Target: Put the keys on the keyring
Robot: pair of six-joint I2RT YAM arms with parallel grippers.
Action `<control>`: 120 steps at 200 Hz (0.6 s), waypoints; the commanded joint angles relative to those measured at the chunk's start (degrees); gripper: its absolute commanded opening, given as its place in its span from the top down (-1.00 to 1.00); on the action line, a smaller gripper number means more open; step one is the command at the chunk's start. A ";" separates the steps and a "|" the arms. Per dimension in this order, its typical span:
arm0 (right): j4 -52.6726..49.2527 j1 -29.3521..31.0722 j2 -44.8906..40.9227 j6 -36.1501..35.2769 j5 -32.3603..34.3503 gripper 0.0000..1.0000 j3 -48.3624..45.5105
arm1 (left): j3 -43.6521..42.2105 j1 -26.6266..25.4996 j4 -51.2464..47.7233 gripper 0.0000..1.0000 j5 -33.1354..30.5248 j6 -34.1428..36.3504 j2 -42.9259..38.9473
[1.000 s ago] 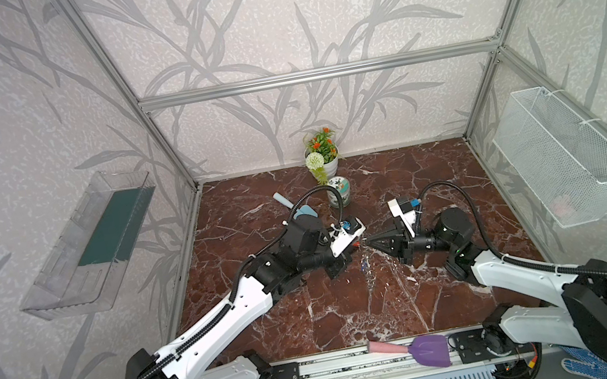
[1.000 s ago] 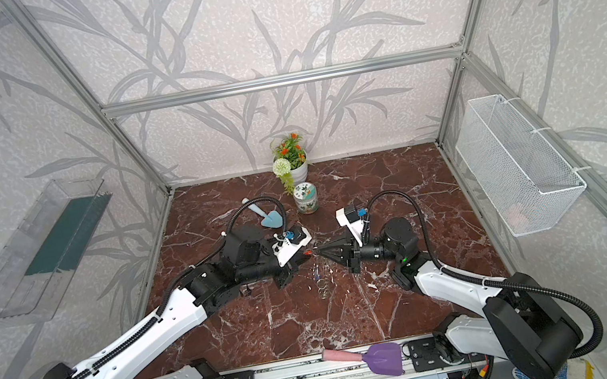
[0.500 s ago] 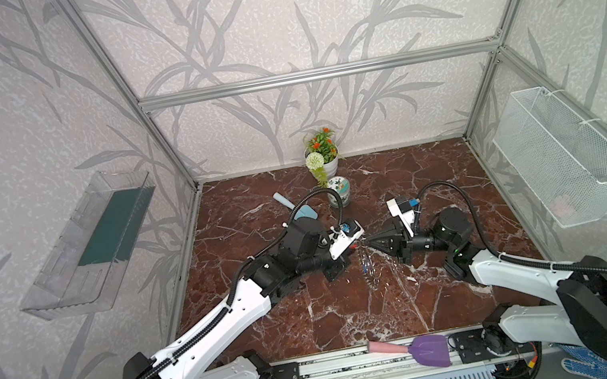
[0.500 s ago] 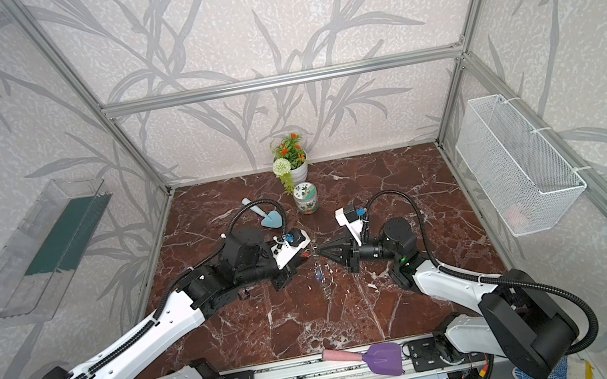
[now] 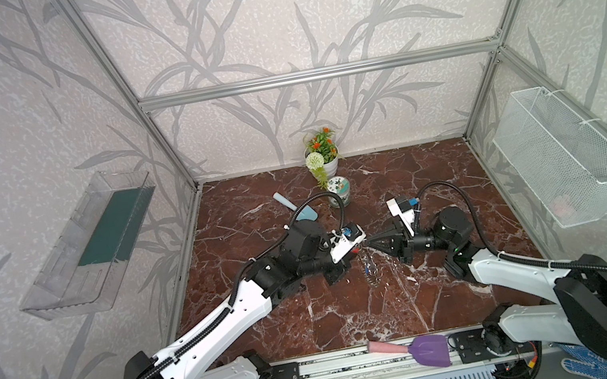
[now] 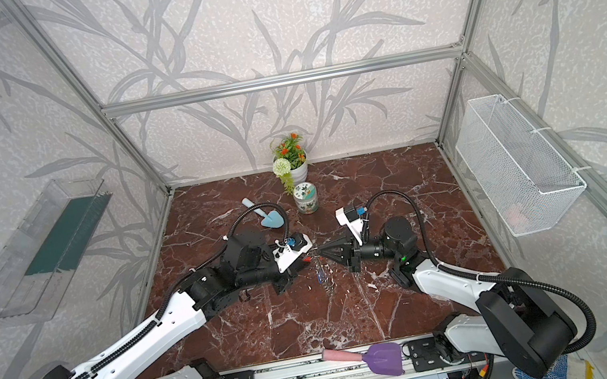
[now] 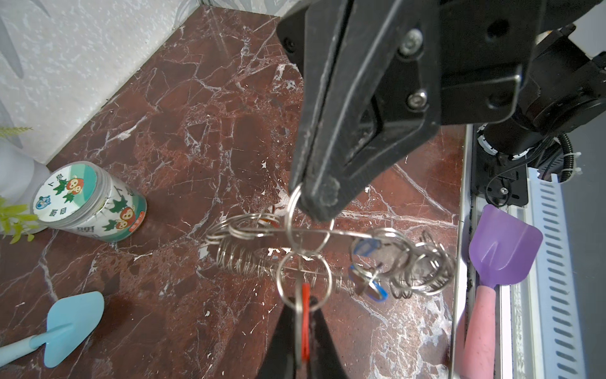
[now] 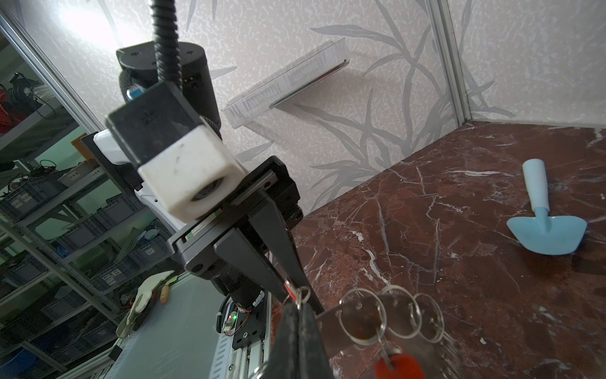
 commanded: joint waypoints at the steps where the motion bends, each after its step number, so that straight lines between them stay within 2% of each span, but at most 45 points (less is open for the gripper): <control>1: 5.65 -1.12 0.10 0.82 1.26 1.00 1.11 | -1.37 0.32 -2.08 0.62 -0.44 -0.21 -1.28; 55: 4.89 -1.08 0.01 0.38 1.59 1.00 1.17 | -1.87 1.27 -0.97 0.46 -9.20 -1.32 -2.55; 83: 2.62 -1.08 0.11 -0.76 2.96 1.00 1.77 | -3.92 2.80 3.43 -0.05 -10.94 -4.82 -6.36; 106: -3.96 -1.14 -0.22 -3.50 5.55 1.00 3.16 | -7.63 6.04 9.43 -0.59 -11.89 -9.84 -11.75; 115: -6.94 -1.02 -0.33 -4.89 6.24 1.00 3.90 | -8.98 7.65 11.37 -0.95 -12.05 -12.43 -13.75; 120: -8.17 -0.93 -0.27 -5.52 6.62 1.00 4.23 | -9.57 8.61 12.11 -0.98 -11.85 -13.96 -14.88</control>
